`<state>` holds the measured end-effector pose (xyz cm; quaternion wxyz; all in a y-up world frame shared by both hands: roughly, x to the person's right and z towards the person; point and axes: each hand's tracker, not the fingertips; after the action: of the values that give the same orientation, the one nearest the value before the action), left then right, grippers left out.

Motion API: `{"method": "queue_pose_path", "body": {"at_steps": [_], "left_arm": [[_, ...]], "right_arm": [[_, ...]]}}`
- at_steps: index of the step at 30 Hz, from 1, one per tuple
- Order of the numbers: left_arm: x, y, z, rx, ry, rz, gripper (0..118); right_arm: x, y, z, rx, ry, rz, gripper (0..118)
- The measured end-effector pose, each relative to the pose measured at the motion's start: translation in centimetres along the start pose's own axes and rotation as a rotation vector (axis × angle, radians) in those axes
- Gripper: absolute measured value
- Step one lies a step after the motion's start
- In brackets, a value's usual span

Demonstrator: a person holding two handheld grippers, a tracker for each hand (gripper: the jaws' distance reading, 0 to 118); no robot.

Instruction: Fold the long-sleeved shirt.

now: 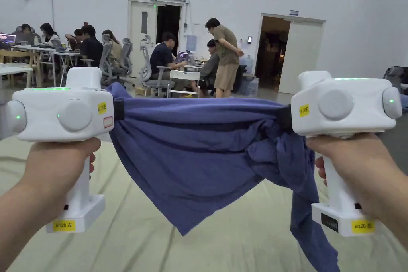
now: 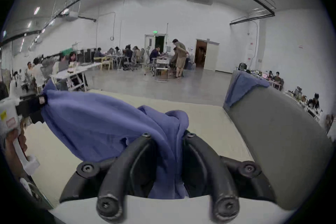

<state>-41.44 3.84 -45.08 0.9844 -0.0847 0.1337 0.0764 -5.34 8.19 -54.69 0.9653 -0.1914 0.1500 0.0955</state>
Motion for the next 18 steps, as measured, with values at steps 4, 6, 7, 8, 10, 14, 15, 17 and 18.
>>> {"method": "queue_pose_path", "body": {"at_steps": [4,6,7,8,10,14,15,17,18], "left_arm": [[-0.6,-5.3,-3.6,-0.093,0.027,-0.044,12],[-1.0,-9.8,-5.3,-0.163,0.038,-0.081,12],[-1.3,-12.3,-6.0,-0.222,0.041,-0.099,12],[-1.7,-15.1,-6.6,-0.274,0.046,-0.099,12],[-2.6,-20.3,-7.3,-0.392,0.051,-0.094,12],[-4.5,-29.2,-6.3,-0.571,0.012,-0.118,12],[-4.6,-30.4,-5.4,-0.600,0.007,-0.128,12],[-5.3,-32.0,-2.8,-0.603,0.004,-0.133,12],[-5.6,-32.4,-1.4,-0.611,0.003,-0.134,12]], "right_arm": [[-0.3,-5.2,-7.3,-0.126,0.037,0.034,19],[-1.1,-9.8,-10.7,-0.214,0.060,0.071,19],[-1.9,-12.6,-11.9,-0.264,0.066,0.091,19],[-2.5,-15.5,-13.3,-0.326,0.078,0.107,19],[-3.6,-20.8,-15.4,-0.432,0.108,0.118,19],[-5.6,-29.9,-15.9,-0.587,0.149,0.145,19],[-5.7,-31.1,-15.6,-0.604,0.159,0.136,19],[-5.6,-32.8,-13.6,-0.601,0.171,0.129,19],[-5.4,-33.5,-12.1,-0.591,0.184,0.142,19]]}}
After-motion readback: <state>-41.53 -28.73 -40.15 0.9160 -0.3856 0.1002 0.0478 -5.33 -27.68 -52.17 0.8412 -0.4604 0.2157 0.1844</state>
